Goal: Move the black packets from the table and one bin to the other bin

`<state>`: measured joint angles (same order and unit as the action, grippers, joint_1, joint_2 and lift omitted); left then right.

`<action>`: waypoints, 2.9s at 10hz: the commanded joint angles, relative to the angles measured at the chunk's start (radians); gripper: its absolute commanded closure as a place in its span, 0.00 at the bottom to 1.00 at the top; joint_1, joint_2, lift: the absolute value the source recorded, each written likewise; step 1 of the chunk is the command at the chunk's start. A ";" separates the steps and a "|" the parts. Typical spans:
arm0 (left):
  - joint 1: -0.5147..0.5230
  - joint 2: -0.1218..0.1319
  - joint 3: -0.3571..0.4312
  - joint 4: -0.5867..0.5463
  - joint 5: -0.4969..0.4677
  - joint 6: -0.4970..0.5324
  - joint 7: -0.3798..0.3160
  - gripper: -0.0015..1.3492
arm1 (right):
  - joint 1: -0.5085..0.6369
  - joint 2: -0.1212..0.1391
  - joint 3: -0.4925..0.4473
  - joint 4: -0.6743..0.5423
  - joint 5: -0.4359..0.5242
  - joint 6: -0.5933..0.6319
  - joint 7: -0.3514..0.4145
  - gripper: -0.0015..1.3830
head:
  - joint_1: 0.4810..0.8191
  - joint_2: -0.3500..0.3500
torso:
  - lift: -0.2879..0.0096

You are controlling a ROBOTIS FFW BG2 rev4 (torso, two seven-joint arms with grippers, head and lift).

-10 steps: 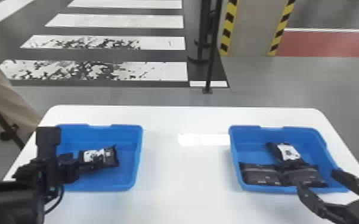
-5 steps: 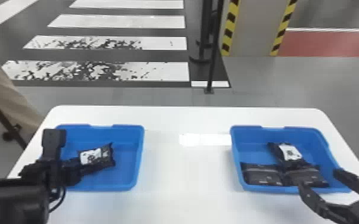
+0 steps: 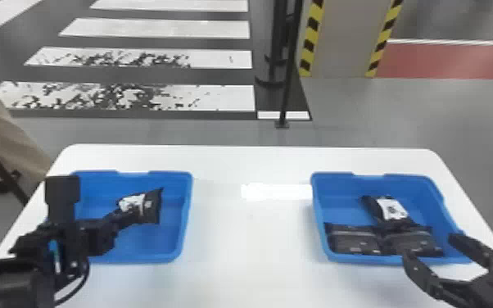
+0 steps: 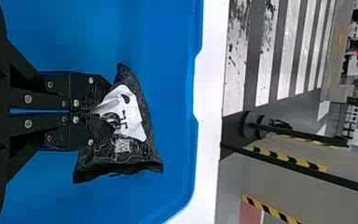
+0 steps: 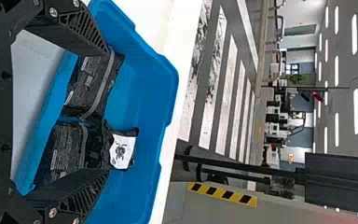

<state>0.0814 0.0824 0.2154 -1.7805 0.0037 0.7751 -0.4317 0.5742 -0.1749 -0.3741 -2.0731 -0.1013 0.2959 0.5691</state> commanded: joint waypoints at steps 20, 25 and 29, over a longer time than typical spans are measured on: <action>0.245 -0.061 -0.177 -0.435 0.630 -0.054 0.100 0.89 | -0.604 -0.143 0.542 0.253 -0.710 0.197 0.146 0.11 | 0.63 0.58 | 0.60; 0.238 -0.053 -0.211 -0.444 0.648 -0.036 0.100 0.89 | -0.665 -0.149 0.603 0.339 -0.724 0.192 0.160 0.34 | 0.63 0.57 | 0.60; 0.238 -0.052 -0.217 -0.444 0.650 -0.029 0.100 0.89 | -0.677 -0.150 0.623 0.359 -0.776 0.256 0.161 0.81 | 0.63 0.56 | 0.60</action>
<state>0.3169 0.0308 -0.0035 -2.2246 0.6546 0.7456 -0.3311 -0.1032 -0.3253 0.2484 -1.7126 -0.8738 0.5409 0.7292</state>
